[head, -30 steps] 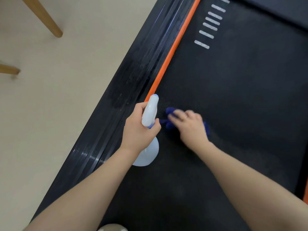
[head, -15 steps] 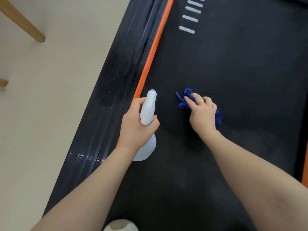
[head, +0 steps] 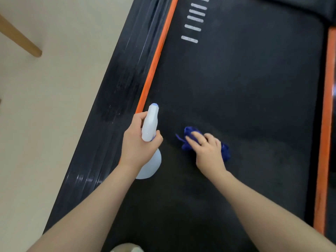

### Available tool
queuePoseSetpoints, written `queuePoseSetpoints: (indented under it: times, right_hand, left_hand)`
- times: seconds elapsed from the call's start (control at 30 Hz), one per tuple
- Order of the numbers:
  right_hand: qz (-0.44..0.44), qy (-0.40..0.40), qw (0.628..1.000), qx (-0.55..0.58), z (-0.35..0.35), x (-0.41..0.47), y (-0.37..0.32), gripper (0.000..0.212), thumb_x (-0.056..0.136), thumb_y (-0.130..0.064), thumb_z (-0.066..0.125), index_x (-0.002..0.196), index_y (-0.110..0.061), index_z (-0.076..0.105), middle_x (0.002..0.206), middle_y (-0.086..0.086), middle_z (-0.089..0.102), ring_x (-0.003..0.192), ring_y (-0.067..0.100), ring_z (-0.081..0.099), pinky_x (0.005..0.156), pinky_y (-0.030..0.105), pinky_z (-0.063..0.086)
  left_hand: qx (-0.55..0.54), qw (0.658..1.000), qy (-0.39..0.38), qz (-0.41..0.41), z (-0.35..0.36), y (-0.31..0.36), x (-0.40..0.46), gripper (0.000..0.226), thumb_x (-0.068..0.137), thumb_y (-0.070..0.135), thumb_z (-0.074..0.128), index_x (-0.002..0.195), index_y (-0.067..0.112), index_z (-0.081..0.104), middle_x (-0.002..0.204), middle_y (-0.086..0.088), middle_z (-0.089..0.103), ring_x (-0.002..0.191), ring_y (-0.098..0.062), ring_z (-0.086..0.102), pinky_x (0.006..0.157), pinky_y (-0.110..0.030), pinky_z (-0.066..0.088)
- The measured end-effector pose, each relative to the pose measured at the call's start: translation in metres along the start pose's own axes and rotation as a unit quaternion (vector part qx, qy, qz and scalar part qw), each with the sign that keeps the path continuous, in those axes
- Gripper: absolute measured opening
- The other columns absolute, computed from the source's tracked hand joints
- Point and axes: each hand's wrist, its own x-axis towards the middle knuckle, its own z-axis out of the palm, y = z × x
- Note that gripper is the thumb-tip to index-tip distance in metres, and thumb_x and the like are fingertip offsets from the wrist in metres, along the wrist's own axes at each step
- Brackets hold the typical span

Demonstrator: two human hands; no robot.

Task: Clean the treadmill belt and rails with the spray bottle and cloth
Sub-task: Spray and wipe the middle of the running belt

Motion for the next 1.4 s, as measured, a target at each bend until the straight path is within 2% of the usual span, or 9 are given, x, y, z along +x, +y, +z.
queuePoseSetpoints:
  times: [0.13, 0.3, 0.4, 0.5, 0.7, 0.9, 1.1, 1.27, 1.4]
  right_hand:
    - [-0.126, -0.060, 0.990, 0.015, -0.016, -0.001, 0.027, 0.058, 0.057, 0.003, 0.071, 0.109, -0.025, 0.070, 0.119, 0.000, 0.064, 0.095, 0.029, 0.048, 0.070, 0.040, 0.047]
    - [0.160, -0.073, 0.984, 0.023, -0.022, 0.030, 0.001, 0.060, 0.068, 0.003, 0.065, 0.123, -0.019, 0.061, 0.135, 0.004, 0.051, 0.108, 0.037, 0.048, 0.085, 0.043, 0.036]
    - [-0.091, -0.091, 0.992, 0.018, -0.018, 0.010, -0.038, 0.062, 0.054, -0.009, 0.078, 0.114, -0.018, 0.067, 0.122, 0.006, 0.061, 0.097, 0.034, 0.055, 0.075, 0.041, 0.046]
    - [-0.215, -0.199, 0.956, 0.016, -0.026, 0.025, -0.042, 0.053, 0.081, -0.011, 0.062, 0.132, -0.020, 0.052, 0.140, 0.005, 0.044, 0.120, 0.034, 0.043, 0.094, 0.046, 0.036]
    - [0.010, -0.090, 0.996, 0.006, -0.008, 0.092, -0.060, 0.055, 0.065, -0.005, 0.076, 0.117, -0.017, 0.064, 0.126, 0.008, 0.058, 0.105, 0.039, 0.053, 0.084, 0.045, 0.043]
    - [-0.230, -0.123, 0.965, -0.003, -0.010, 0.094, -0.050, 0.059, 0.071, -0.013, 0.074, 0.127, -0.024, 0.058, 0.132, 0.001, 0.054, 0.110, 0.032, 0.051, 0.087, 0.041, 0.043]
    - [-0.021, -0.030, 0.999, 0.007, 0.011, 0.112, -0.086, 0.053, 0.055, -0.018, 0.083, 0.106, -0.022, 0.070, 0.113, 0.004, 0.065, 0.090, 0.034, 0.058, 0.072, 0.037, 0.047]
    - [-0.250, -0.072, 0.965, 0.027, 0.010, 0.101, -0.065, 0.055, 0.057, -0.012, 0.081, 0.110, -0.020, 0.068, 0.112, 0.009, 0.063, 0.088, 0.035, 0.059, 0.069, 0.040, 0.049]
    - [-0.034, -0.072, 0.997, -0.004, 0.006, 0.140, -0.073, 0.052, 0.074, -0.013, 0.068, 0.124, -0.024, 0.058, 0.128, 0.009, 0.052, 0.101, 0.034, 0.051, 0.077, 0.040, 0.040]
  left_hand:
    - [-0.005, 1.000, 0.024, -0.019, 0.003, 0.007, 0.006, 0.043, 0.080, 0.011, 0.068, 0.107, 0.031, 0.042, 0.092, 0.015, 0.050, 0.085, 0.008, 0.053, 0.064, -0.002, 0.039]
    - [0.001, 1.000, 0.012, -0.009, -0.002, 0.001, 0.004, 0.043, 0.080, 0.011, 0.066, 0.116, 0.021, 0.046, 0.095, 0.017, 0.049, 0.089, 0.006, 0.053, 0.067, -0.002, 0.039]
    - [-0.036, 0.999, 0.015, -0.016, -0.013, -0.003, 0.005, 0.042, 0.075, 0.010, 0.060, 0.115, 0.015, 0.047, 0.093, 0.017, 0.051, 0.087, 0.011, 0.053, 0.067, 0.000, 0.042]
    - [-0.048, 0.998, 0.013, -0.024, -0.016, -0.003, 0.009, 0.040, 0.074, 0.011, 0.061, 0.110, 0.021, 0.045, 0.092, 0.017, 0.052, 0.085, 0.012, 0.053, 0.067, -0.001, 0.042]
    - [-0.057, 0.998, -0.006, 0.000, -0.013, -0.006, 0.005, 0.041, 0.071, 0.015, 0.058, 0.108, 0.026, 0.045, 0.096, 0.013, 0.053, 0.087, 0.005, 0.053, 0.071, -0.006, 0.044]
    - [-0.067, 0.998, -0.003, -0.009, -0.012, -0.008, 0.011, 0.043, 0.071, 0.013, 0.060, 0.111, 0.020, 0.046, 0.097, 0.010, 0.052, 0.089, 0.007, 0.053, 0.072, -0.005, 0.044]
    - [-0.079, 0.996, 0.026, -0.041, -0.013, -0.013, 0.018, 0.042, 0.070, 0.013, 0.059, 0.109, 0.022, 0.046, 0.095, 0.007, 0.055, 0.083, 0.004, 0.053, 0.069, -0.006, 0.044]
    - [-0.068, 0.996, 0.032, -0.050, -0.013, -0.014, 0.023, 0.042, 0.071, 0.017, 0.059, 0.111, 0.021, 0.047, 0.098, 0.007, 0.056, 0.088, 0.003, 0.055, 0.070, -0.005, 0.044]
    - [-0.065, 0.996, 0.042, -0.052, -0.012, -0.016, 0.022, 0.044, 0.071, 0.019, 0.058, 0.113, 0.021, 0.047, 0.101, 0.000, 0.057, 0.090, -0.009, 0.056, 0.071, -0.008, 0.046]
